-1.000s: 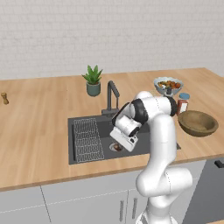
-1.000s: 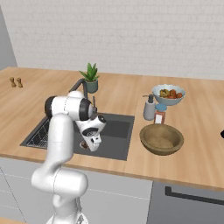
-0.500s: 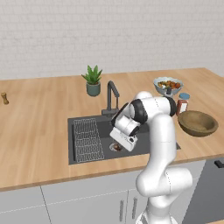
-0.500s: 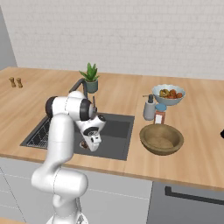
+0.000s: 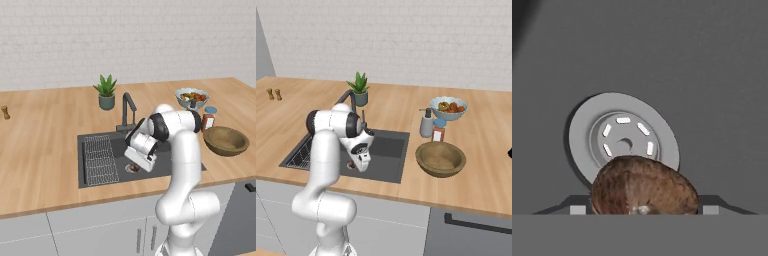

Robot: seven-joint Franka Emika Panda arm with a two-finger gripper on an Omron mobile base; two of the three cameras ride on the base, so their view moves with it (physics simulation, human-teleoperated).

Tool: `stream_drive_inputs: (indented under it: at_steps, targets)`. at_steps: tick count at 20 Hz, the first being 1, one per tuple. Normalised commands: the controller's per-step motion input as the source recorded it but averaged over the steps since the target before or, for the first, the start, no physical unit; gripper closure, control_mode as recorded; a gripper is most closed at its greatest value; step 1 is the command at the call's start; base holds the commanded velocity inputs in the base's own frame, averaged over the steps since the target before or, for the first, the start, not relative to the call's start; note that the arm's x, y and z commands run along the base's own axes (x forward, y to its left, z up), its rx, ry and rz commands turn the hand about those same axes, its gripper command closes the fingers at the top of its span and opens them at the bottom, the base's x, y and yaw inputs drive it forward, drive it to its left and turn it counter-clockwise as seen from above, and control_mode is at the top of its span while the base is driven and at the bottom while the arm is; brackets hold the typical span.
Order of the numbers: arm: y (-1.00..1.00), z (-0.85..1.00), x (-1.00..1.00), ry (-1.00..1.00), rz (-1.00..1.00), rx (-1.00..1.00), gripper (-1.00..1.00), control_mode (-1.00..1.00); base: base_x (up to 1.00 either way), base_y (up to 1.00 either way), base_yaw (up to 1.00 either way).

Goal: Pick the mushroom from the sink and place it in the bowl. Then pick the bowl and place it in the microwave. Then close the microwave door and press the start button.

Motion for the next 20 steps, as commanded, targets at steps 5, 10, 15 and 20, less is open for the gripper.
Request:
stream_drive_inputs:
  at_steps: [5, 10, 15, 20]
  targets:
    - [-0.24, 0.61, -0.39, -0.09, 0.09, 0.00, 1.00, -1.00, 0.00, 0.00, 0.00]
    - [-0.28, 0.94, -0.56, -0.09, 0.18, -0.05, 1.00, -1.00, 0.00, 0.00, 0.00]
    - [-0.03, 0.83, -0.74, -0.14, 0.16, -0.22, 1.00, -1.00, 0.00, 0.00, 0.00]
    - [-0.22, 1.00, -0.42, -0.10, 0.07, -0.21, 1.00, -1.00, 0.00, 0.00, 0.00]
